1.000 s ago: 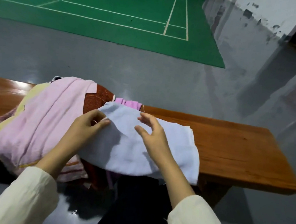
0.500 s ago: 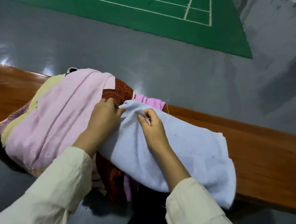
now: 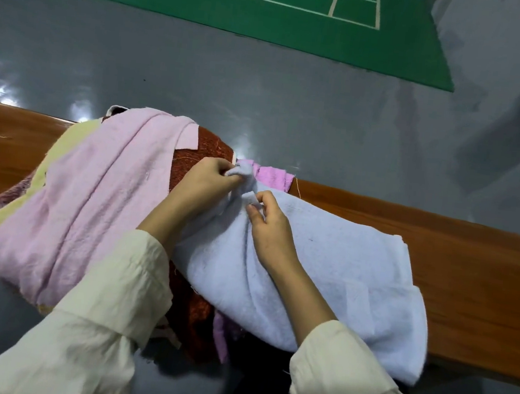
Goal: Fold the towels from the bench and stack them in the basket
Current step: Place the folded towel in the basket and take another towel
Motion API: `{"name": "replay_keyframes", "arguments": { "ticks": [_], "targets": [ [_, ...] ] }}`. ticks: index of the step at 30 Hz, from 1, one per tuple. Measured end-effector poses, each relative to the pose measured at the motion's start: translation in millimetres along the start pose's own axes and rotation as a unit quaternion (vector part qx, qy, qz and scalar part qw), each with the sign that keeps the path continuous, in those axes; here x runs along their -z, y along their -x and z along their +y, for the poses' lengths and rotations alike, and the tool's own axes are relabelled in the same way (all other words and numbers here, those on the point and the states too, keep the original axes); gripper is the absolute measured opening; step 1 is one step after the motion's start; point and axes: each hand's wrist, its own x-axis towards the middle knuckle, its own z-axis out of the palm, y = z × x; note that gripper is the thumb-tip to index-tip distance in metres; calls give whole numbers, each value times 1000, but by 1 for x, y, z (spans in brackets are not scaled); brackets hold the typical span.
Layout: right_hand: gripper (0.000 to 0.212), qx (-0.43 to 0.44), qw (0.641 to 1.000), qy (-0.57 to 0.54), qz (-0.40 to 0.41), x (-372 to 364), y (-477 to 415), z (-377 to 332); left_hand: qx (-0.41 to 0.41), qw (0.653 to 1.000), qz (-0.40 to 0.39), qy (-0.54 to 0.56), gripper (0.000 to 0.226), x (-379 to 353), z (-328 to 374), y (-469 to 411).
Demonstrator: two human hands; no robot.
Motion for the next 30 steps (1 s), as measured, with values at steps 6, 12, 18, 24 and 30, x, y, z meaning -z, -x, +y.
{"name": "replay_keyframes", "arguments": {
  "ticks": [6, 12, 18, 24, 30],
  "targets": [
    [11, 8, 1000, -12, 5, -1, 1, 1, -14, 996, 73, 56, 26, -8, 1, -2],
    [14, 9, 1000, -19, -1, -1, 5, -3, -37, 986, 105, 127, 17, -3, 2, 0],
    [11, 49, 989, -130, 48, 15, 20, -15, -59, 990, 66, 107, 12, 5, 13, 24],
    [2, 103, 977, -171, 75, 37, 43, -29, -90, 986, 60, 129, 10, -1, 31, 56],
    [10, 114, 975, -167, 96, 50, 58, -34, -123, 982, 66, 129, 6, 0, 48, 84]
  ]
}}
